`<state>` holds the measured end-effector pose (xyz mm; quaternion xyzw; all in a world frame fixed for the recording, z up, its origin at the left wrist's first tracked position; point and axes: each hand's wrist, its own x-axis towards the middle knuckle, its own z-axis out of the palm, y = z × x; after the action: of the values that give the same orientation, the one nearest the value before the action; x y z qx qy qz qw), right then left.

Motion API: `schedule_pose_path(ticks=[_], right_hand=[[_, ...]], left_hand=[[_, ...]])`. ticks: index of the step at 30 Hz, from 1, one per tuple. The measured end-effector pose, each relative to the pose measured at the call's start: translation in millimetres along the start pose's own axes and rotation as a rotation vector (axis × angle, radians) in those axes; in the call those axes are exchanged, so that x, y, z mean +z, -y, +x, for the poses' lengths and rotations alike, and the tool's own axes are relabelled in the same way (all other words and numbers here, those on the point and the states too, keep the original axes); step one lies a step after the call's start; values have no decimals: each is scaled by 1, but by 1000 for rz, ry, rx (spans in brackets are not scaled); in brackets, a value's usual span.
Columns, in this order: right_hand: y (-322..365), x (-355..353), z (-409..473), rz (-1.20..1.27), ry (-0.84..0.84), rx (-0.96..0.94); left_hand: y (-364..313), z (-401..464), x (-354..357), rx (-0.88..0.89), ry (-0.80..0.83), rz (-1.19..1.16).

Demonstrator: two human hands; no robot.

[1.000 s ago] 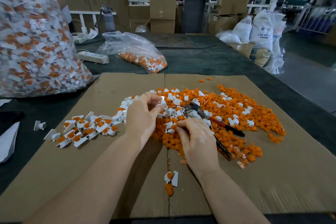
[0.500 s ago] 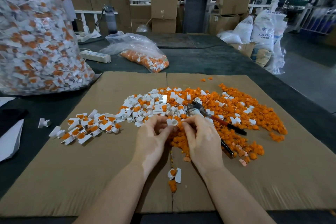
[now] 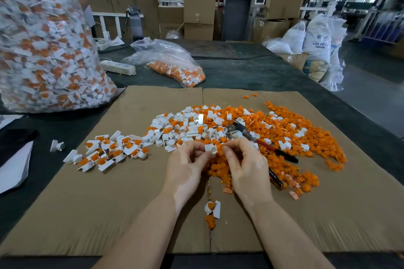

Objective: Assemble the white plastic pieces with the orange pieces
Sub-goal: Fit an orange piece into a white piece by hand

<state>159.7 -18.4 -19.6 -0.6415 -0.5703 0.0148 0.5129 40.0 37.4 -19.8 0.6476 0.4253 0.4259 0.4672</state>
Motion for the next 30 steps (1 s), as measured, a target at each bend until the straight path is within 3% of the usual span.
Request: schedule_pose_path(ticks=[20,30], right_hand=[[1,5,-2,-239,-12,-142],[0,6,-3,-202,1,-160]], left_hand=[[0,-2,-2,15,1,-53],[-1,-4,-1,52,27,-19]])
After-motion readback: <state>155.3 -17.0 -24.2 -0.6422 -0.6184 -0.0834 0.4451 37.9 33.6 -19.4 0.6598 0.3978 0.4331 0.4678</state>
